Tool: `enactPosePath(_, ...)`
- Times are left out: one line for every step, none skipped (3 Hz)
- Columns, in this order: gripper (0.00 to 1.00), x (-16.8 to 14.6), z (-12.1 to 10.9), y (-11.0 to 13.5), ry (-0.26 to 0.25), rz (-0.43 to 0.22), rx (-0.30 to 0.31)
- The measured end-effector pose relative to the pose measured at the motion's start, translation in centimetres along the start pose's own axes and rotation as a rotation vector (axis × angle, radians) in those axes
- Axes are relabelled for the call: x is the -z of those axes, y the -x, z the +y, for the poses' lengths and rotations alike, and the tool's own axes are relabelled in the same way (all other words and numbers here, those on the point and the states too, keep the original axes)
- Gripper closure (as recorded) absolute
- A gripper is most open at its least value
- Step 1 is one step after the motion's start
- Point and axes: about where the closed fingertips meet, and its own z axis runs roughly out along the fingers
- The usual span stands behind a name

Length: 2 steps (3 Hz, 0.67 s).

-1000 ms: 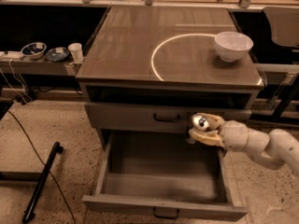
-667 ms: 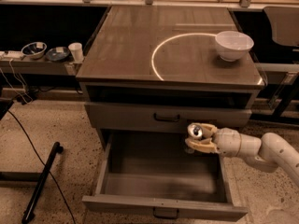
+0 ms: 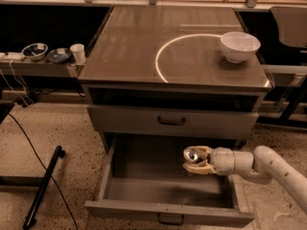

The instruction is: Place redbull can into middle drawer

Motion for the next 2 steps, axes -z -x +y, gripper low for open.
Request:
enactPosePath(1.0, -0.1, 0.0, 0.0, 0.0, 0.0, 0.007)
enactPosePath(1.0, -0.9, 0.1, -5.1, -0.029, 0.018, -0.05)
